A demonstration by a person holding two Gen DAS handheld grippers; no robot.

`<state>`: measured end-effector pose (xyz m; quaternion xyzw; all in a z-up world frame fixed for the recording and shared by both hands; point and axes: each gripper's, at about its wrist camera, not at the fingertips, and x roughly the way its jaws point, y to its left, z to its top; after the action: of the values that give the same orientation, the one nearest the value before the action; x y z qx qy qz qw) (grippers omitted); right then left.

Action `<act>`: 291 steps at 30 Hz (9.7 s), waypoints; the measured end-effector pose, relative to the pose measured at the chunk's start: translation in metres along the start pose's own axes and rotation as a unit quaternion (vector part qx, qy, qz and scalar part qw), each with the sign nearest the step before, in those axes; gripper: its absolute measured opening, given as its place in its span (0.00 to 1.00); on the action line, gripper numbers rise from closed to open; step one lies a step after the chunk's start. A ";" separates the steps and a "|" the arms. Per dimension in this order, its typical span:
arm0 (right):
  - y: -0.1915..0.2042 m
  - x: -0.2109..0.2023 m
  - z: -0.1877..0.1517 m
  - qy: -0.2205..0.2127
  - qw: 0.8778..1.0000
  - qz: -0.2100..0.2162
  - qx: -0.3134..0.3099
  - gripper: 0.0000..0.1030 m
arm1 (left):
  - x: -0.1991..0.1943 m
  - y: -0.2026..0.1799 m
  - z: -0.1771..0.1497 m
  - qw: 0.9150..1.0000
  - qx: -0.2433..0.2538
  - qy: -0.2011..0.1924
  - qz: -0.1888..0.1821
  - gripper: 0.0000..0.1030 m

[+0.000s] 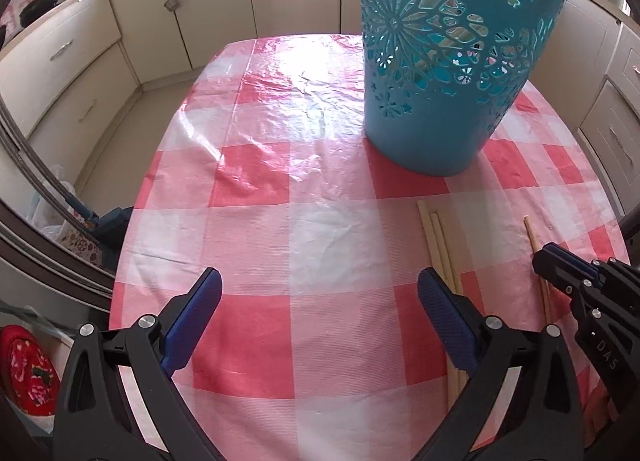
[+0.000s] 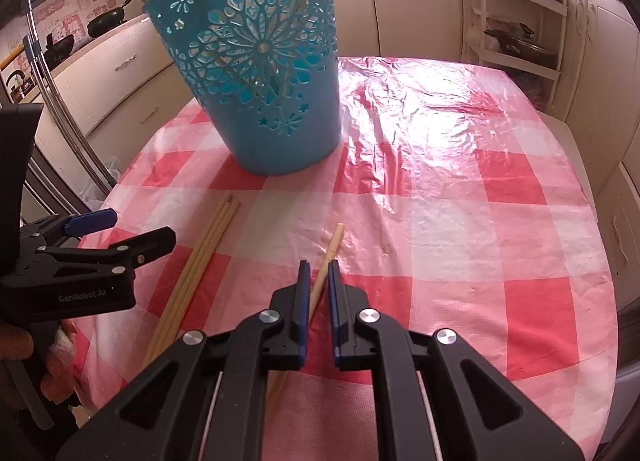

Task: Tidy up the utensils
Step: 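Lower the left gripper onto a wooden chopstick and close it, then lift the chopstick with the left gripper and release it into the basket, then close the right gripper on a single wooden chopstick, then lift the chopstick with the right gripper over the teal basket, then open the right gripper to drop the chopstick into the basket, then move the open right gripper back down to the chopsticks on the cloth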

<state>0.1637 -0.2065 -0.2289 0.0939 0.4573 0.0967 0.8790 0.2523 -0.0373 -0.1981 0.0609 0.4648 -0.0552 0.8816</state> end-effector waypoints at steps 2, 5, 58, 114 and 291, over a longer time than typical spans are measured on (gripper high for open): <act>0.000 0.001 0.000 0.000 1.000 0.003 0.004 0.10 | 0.001 -0.006 0.002 1.000 0.006 -0.004 -0.003 0.91; 0.001 0.000 0.000 0.000 1.000 0.007 0.005 0.13 | 0.004 -0.013 0.004 1.000 0.015 -0.002 -0.003 0.91; 0.008 0.010 0.009 0.012 0.997 -0.003 -0.072 0.08 | -0.037 -0.003 0.025 0.997 0.017 -0.051 -0.050 0.05; -0.010 0.011 0.014 0.012 0.999 0.039 -0.028 0.08 | -0.078 -0.021 0.195 0.951 -0.062 -0.265 -0.143 0.05; 0.056 -0.029 0.004 -0.033 0.999 0.011 -0.025 0.28 | -0.068 0.078 0.106 0.976 -0.143 -0.165 -0.012 0.91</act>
<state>0.1465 -0.1599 -0.1895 0.0797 0.4248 0.1145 0.8945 0.3124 0.0258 -0.0786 -0.0812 0.3164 -0.0076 0.9451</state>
